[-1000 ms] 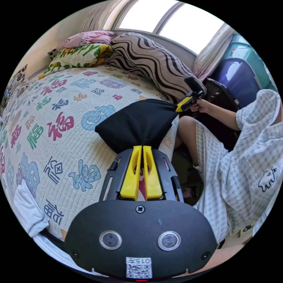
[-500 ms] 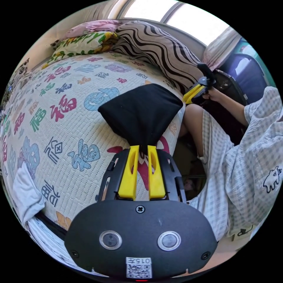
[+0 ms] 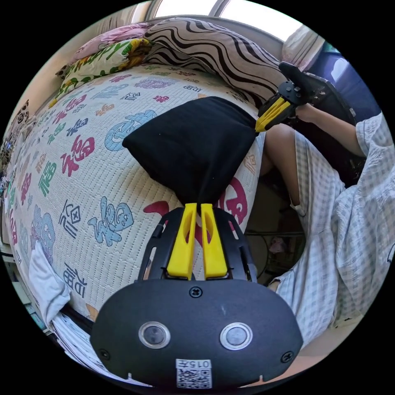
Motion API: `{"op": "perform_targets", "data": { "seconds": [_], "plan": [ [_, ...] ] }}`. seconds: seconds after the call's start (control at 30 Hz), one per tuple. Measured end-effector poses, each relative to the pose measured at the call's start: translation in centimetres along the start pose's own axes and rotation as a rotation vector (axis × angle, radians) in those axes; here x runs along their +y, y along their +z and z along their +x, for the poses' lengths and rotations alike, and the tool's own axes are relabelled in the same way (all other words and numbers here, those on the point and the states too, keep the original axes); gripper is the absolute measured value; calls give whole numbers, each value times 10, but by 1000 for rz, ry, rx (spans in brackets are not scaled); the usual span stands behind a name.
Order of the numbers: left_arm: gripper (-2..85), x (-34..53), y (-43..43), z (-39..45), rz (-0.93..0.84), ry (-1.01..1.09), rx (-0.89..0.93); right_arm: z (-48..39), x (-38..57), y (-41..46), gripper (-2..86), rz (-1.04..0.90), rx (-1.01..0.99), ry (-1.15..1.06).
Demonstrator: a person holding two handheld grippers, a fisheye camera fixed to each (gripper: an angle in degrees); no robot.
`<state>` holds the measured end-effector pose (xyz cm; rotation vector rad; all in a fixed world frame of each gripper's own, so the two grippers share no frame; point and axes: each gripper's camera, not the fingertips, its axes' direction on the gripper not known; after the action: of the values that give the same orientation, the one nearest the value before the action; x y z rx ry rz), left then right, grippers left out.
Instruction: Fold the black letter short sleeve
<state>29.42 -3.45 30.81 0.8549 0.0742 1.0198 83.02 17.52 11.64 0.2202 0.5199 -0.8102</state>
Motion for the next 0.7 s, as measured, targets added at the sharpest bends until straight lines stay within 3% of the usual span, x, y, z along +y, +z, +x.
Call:
{"op": "perform_targets", "data": {
  "seconds": [0.17,0.27,0.4,0.53,0.63,0.7],
  "plan": [
    [34,13,-16,-28,30,-120,146,16,2,5,-6,32,-89,51],
    [68,29,-49,-46,156,-227,202,33,13,-15,-4,150,-157,120],
    [75,31,-80,-54,310,-253,162,31,-3,-34,-2,287,-106,71],
    [56,19,-63,-61,171,-215,156,28,-40,-11,-4,201,-128,-30],
    [41,25,-60,-59,106,-136,57,35,-51,29,-5,10,-74,-55],
    [30,32,-68,-60,66,-87,-2,51,-43,38,-6,45,-123,-3]
  ]
}}
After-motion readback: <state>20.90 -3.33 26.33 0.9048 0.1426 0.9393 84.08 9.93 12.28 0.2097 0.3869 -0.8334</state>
